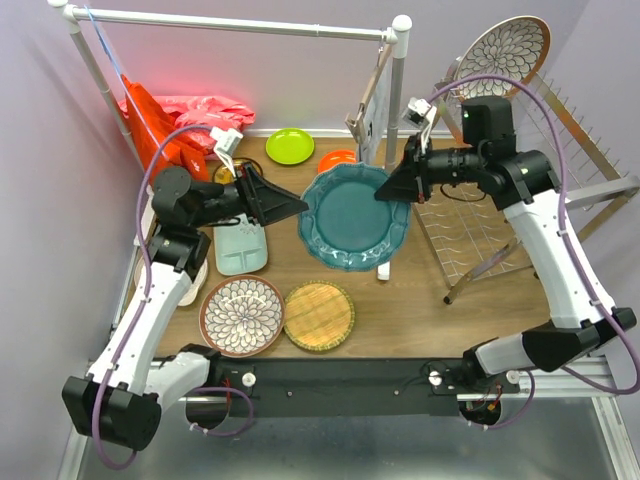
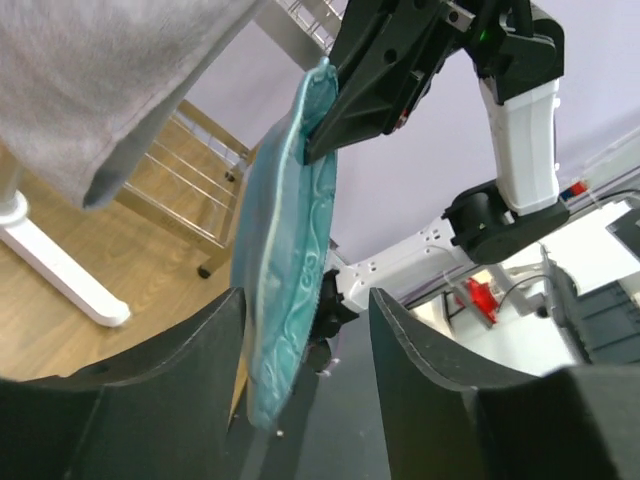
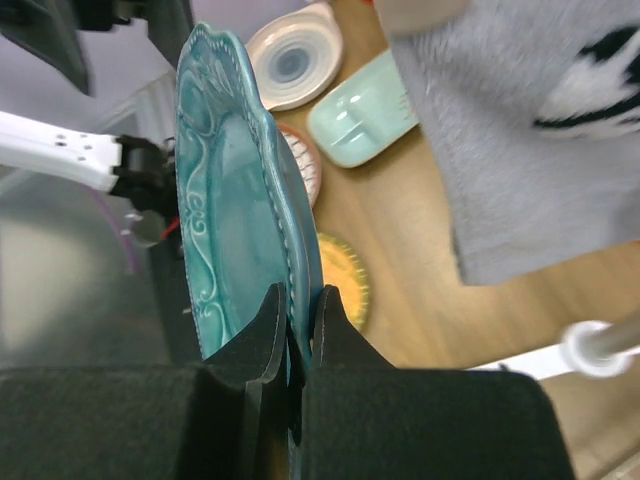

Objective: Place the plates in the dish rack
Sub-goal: Pass the plate from the left arm to the right, then pass the plate from the right arm to the left

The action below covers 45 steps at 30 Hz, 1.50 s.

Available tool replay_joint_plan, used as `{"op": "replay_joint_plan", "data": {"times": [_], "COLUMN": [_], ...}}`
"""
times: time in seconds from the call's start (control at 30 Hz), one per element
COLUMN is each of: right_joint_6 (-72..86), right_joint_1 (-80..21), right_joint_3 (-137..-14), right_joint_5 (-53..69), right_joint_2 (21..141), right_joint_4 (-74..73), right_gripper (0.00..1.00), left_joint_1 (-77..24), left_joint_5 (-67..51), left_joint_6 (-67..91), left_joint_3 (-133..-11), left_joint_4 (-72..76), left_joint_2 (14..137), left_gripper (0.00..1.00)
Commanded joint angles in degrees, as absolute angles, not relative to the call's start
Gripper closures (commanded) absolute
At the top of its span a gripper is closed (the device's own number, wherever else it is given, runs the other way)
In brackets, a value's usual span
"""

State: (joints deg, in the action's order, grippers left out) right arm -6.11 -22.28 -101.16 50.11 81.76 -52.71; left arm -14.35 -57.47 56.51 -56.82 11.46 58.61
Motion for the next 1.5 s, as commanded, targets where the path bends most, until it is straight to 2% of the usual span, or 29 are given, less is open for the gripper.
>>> {"op": "replay_joint_plan", "data": {"times": [0.0,0.3,0.37,0.43,0.5,0.6,0.7,0.87,0.97,1.23,1.47], "right_joint_6": [-12.8,-21.1,-22.2,-24.1,-26.6,-29.8,-31.5,-34.4,-38.0,-45.0,-46.6], "right_joint_1": [-22.2,-21.8,-21.6,-20.2,-18.7,-17.6,-16.6,-16.1,-16.1,-16.1,-16.0], "right_joint_3": [-108.1,-115.1,-116.2,-117.3,-118.5,-120.1,-122.9,-126.5,-126.5,-121.9,-120.7], "right_joint_5": [47.7,40.5,38.3,36.8,35.5,33.1,31.3,29.4,31.6,36.2,38.6], "right_joint_2": [77.6,72.3,71.6,70.6,69.7,69.3,70.0,71.0,70.6,68.1,68.4], "right_joint_4": [-50.4,-50.4,-50.5,-50.5,-50.7,-51.2,-51.5,-51.9,-52.8,-54.7,-54.6], "right_gripper": [1.0,1.0,1.0,1.0,1.0,1.0,1.0,1.0,1.0,1.0,1.0], "left_joint_1": [-12.6,-9.3,-9.3,-9.3,-9.4,-10.2,-14.0,-29.1,-34.9,-42.6,-46.7], "left_joint_5": [-57.6,-49.1,-46.4,-43.4,-43.8,-44.7,-44.4,-33.9,-28.9,-24.3,-23.0], "left_joint_6": [50.6,29.4,25.7,21.3,19.3,16.5,13.2,0.0,-7.5,-25.7,-29.6], "left_joint_3": [-63.7,-78.6,-80.8,-82.6,-83.3,-86.7,-90.5,-99.7,-105.8,-105.8,-106.5], "left_joint_4": [8.2,-7.4,-7.9,-7.2,-3.9,-2.7,-2.8,-10.1,-15.4,-17.3,-22.1], "left_joint_2": [56.2,55.5,54.8,53.7,53.3,54.7,57.9,66.3,71.3,74.7,77.3], "left_gripper": [0.37,0.32,0.3,0.23,0.18,0.16,0.15,0.14,0.14,0.14,0.14]}}
